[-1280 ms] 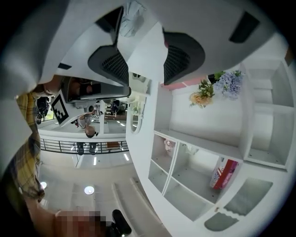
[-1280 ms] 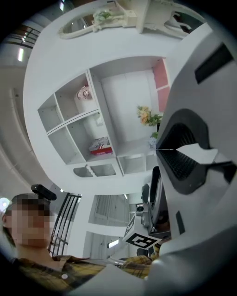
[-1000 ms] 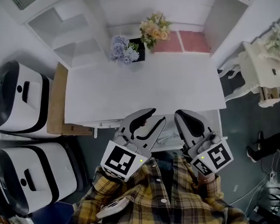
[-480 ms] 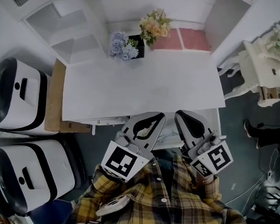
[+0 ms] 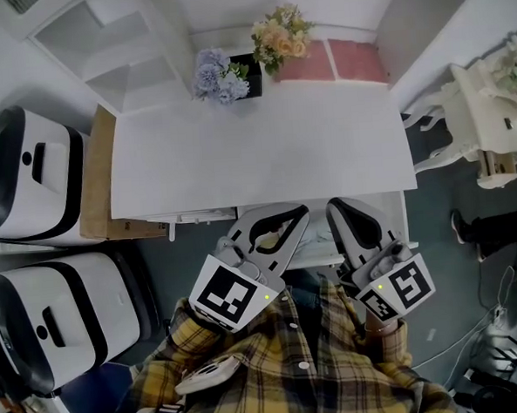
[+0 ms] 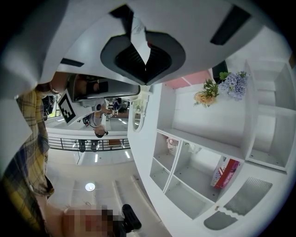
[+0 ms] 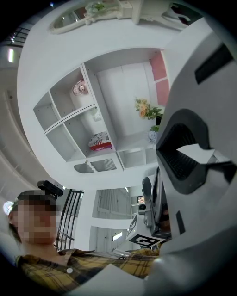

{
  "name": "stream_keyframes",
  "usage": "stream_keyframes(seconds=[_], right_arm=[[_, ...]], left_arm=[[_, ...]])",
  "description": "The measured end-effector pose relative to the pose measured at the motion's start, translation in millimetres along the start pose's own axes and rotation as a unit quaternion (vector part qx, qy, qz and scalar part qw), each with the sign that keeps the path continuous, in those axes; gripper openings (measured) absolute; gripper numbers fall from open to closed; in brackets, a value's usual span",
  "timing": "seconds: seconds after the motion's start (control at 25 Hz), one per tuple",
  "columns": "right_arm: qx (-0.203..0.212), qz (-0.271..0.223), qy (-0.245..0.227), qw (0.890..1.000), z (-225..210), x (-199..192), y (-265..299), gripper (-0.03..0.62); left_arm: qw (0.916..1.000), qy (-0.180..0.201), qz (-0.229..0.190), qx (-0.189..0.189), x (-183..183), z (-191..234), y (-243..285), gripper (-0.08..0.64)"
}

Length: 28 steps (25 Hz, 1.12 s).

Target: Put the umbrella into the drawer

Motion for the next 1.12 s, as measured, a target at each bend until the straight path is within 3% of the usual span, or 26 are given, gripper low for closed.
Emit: stream_keyframes(seconds=[0.48,1.12], right_arm=[[0.005,0.006,-0.002,1.0,-0.4,1.2,6.7,0.017],[-0.011,0.006,0.008,1.0,-4.0,-2.2,7.1,0.017]], left_arm=[[0.9998,0.003,-0.006,-0.016,0.8,5.6,5.6,0.02],[0.9974,0.061,0.007,-0.037,2.3,14.7,20.4,0.02]])
Point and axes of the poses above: the fingertips, and each gripper's own axes: y forward along the fingers, z to its left, x out of its top, the point moved 9 cm from there along -y, backward along the fingers, and after that the axes turned 12 degrees about z, right-handed, at the moved point
